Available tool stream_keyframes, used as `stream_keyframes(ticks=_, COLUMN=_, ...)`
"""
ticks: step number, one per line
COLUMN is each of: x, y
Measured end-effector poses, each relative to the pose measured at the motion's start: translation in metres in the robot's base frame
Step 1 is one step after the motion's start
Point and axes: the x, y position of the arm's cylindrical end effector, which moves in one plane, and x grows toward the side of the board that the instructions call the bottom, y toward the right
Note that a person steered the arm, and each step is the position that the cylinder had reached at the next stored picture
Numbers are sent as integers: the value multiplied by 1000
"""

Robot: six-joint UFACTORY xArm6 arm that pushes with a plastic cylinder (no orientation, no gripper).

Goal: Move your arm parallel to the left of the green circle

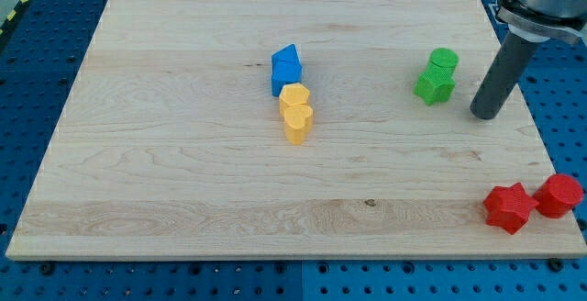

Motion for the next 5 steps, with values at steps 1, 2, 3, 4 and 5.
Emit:
stream_keyframes(ticks=1, x=10, y=-8)
stream_keyframes(ticks=2, x=10, y=-18)
stream_keyframes(ticks=3, x=25, y=-45)
stream_keyframes(ticks=4, x=25, y=-79)
stream_keyframes(ticks=5, x=18, y=-89)
